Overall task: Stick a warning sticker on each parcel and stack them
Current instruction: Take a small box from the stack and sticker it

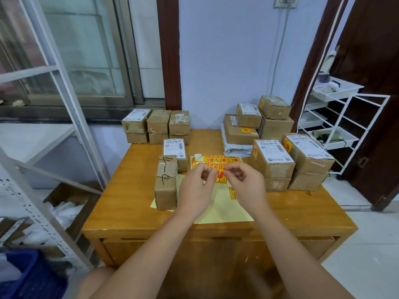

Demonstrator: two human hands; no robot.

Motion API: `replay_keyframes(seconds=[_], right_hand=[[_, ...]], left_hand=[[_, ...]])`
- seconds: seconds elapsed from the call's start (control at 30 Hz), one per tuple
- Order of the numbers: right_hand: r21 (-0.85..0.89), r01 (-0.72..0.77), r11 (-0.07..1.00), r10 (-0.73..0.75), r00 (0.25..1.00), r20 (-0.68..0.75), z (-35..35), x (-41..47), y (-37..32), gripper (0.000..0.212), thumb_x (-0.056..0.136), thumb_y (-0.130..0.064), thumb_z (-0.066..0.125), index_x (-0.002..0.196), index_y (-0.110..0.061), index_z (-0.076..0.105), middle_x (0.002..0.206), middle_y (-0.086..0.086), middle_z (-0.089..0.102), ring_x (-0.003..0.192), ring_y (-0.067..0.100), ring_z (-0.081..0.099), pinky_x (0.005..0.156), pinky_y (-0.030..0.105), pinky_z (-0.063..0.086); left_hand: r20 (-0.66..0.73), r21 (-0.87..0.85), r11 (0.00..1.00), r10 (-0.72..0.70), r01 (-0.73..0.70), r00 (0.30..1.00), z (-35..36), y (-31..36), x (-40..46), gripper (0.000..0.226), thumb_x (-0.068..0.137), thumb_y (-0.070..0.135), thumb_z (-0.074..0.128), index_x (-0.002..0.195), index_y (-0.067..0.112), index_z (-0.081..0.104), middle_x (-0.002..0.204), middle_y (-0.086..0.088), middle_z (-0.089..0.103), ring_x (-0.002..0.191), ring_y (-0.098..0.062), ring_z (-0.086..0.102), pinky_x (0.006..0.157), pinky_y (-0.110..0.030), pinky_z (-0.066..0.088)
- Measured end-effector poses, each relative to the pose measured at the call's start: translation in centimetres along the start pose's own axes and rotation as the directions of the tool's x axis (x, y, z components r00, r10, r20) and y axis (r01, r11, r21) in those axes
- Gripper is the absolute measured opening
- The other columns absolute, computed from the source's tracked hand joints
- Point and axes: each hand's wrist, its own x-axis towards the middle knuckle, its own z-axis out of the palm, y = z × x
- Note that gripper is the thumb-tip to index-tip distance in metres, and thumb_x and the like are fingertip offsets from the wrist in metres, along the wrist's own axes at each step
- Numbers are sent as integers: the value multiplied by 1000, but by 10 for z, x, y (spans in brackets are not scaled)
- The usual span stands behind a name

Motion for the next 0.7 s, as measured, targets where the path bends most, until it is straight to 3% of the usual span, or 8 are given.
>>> replay_keyframes(seconds=[0.17,0.27,0.43,0.6,0.7], right_hand=[[236,-32,971,33,999,0,8,16,-32,16,91,-8,74,91,-24,73,84,-4,75,81,13,71,73,24,57],[289,-60,956,51,998,39,24,26,-47,19,91,-6,73,91,-25,72,85,-1,75,83,15,72,76,31,60],[136,-100,986,89,992,89,57,41,-52,18,92,-11,72,93,-29,72,91,-6,73,89,12,70,81,34,61],[48,-118,992,108,978,178,88,52,-57,15,86,-20,80,96,-25,71,91,-7,71,88,9,67,78,25,57],[60,-106,993,91,972,215,104,59,-61,16,83,-17,83,91,-25,71,89,-4,72,84,9,66,77,24,55]], left_hand=[[-68,195,973,137,-121,988,-45,18,13,9,100,38,58,100,32,65,86,18,64,87,-4,58,78,-35,52],[-81,336,929,192,-155,978,-76,16,21,20,100,37,58,118,29,61,85,20,61,86,-4,55,83,-35,48],[-121,319,946,-20,58,992,-114,-22,31,39,98,47,61,132,32,51,106,22,58,105,-6,57,89,-35,52],[18,345,919,-209,190,978,-117,-55,37,84,84,71,64,150,25,39,141,9,48,127,-15,51,104,-41,48],[85,352,912,-255,210,963,-111,-65,37,92,83,71,61,155,22,33,148,4,43,133,-19,47,107,-44,45]])
